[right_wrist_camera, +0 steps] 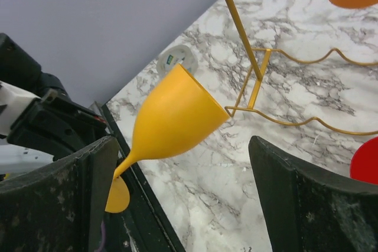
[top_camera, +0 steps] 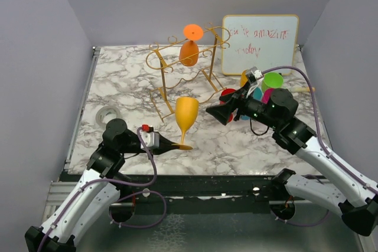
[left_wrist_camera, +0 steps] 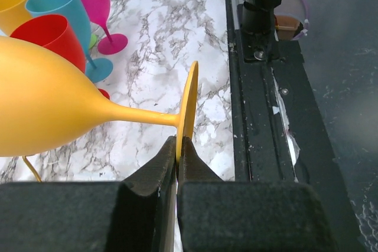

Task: Take the wine glass off the wine glass rack
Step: Place the wine glass at the center of the board.

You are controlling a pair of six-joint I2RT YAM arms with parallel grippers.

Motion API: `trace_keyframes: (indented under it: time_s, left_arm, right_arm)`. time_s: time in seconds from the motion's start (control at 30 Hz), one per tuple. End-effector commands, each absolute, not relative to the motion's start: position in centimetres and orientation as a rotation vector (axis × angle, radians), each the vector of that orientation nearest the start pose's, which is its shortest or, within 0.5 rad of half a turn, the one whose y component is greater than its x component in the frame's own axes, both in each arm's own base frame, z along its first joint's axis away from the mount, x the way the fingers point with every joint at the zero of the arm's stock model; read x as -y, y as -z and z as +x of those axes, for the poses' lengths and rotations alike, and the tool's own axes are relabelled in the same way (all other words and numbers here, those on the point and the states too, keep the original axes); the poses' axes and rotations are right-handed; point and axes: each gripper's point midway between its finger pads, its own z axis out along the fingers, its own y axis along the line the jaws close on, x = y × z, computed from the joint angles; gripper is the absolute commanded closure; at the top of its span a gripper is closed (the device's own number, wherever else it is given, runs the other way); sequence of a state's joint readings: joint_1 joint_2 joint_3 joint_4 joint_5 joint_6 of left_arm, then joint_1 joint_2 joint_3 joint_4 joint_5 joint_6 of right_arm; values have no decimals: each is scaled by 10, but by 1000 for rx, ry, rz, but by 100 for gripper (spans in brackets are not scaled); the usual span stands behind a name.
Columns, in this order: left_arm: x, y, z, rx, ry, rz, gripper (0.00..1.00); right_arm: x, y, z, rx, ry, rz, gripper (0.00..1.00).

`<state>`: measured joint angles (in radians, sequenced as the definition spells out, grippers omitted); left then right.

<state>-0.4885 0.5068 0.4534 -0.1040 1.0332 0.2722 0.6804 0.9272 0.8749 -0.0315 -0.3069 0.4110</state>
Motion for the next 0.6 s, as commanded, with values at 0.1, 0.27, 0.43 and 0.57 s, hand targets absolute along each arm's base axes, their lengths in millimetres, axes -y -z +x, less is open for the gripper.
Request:
trace_keyframes:
  time_s: [0.1,0.27,0.43,0.57]
  left_arm:
    - [227,-224,91,-982,1080,1430,100]
    - [229,-224,84,-882,1098,1475,100]
    - [227,-230,60,-716,1208,1569,100]
    - [226,-227,58,-703,1201,1582,100]
  right_arm:
    - [-271,-327,224,-1695,-1064,-503,3]
    - [-286,-332,212,-1624,-1212,-627,6]
    - [-294,-351,209,-1556,-1351,-773,11]
    - [-299,-350,205,-1567,-1400,-891,13]
